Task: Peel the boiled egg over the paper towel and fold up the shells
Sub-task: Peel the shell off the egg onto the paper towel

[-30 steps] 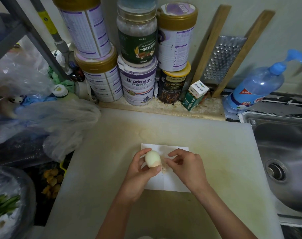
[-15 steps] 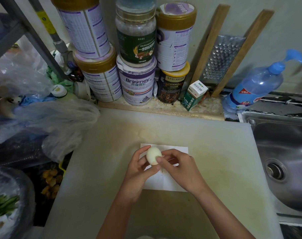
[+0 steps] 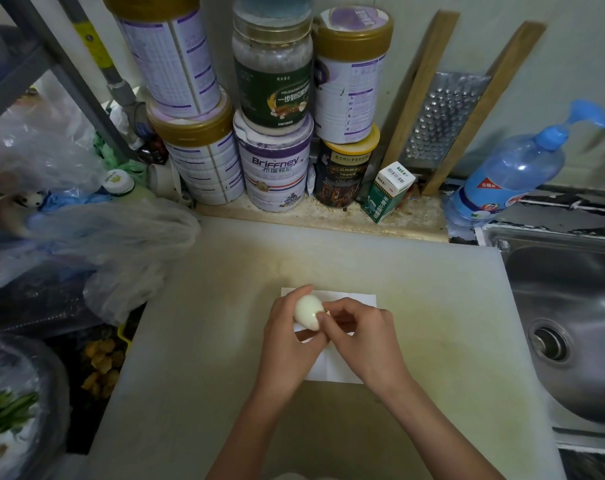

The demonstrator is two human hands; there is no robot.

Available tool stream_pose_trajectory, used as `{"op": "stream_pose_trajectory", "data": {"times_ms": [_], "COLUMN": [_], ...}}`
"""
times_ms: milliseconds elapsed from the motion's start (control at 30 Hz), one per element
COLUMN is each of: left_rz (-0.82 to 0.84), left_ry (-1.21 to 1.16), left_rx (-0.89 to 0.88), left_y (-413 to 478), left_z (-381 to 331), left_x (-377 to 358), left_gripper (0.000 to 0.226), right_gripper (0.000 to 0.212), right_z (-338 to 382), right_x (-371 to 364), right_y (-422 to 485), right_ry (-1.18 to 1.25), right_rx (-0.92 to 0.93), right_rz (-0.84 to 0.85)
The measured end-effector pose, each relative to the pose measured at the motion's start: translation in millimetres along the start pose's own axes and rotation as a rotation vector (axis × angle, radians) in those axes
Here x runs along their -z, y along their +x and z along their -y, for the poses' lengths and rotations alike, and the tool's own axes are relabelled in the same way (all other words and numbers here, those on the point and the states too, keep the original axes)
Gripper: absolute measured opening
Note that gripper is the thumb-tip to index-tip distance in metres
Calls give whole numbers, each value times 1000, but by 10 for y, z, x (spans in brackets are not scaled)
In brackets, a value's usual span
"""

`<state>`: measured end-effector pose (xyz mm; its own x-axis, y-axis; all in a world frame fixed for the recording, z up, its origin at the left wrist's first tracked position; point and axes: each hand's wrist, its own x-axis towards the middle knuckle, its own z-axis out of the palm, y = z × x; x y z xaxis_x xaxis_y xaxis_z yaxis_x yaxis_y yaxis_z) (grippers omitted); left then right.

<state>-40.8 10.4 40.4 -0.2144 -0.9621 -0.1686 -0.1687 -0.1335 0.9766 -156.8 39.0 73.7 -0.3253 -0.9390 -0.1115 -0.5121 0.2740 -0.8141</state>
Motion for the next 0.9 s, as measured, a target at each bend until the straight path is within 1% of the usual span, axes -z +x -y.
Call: {"op": "stream_pose_trajectory", "data": {"times_ms": [100, 200, 267, 400, 567, 667, 733, 800, 900], "left_rz": [-30, -48, -42, -39, -2, -10, 5, 49, 77], "left_ry": [49, 62, 75, 122, 149, 72, -72, -191, -256], "left_rx": [-19, -14, -15, -50, -47, 48, 171, 273, 327], "left_y": [5, 9, 5, 1, -9, -17, -7, 7, -3], "left_z": [-11, -27, -36, -42, 3, 15, 28, 54, 103], "left_x": [7, 18, 16, 9, 24, 33, 55, 89, 142], "left_gripper": [53, 48, 48, 46, 50, 48, 49, 51, 54], "right_gripper": [14, 10, 7, 9, 15, 8, 8, 10, 11], "right_z": [-3, 3, 3, -14, -56, -111, -171, -233, -295], "right_x": [7, 3, 10, 39, 99, 105, 81, 52, 15], "right_y": [-3, 10, 26, 61, 127, 156, 161, 150, 117], "right_ry": [-1, 35, 77, 142, 261, 248, 148, 54, 17], "right_rx": [8, -19, -51, -106, -182, -196, -187, -174, -159], "right_rz": [1, -7, -9, -5, -54, -59, -52, -7, 72]}}
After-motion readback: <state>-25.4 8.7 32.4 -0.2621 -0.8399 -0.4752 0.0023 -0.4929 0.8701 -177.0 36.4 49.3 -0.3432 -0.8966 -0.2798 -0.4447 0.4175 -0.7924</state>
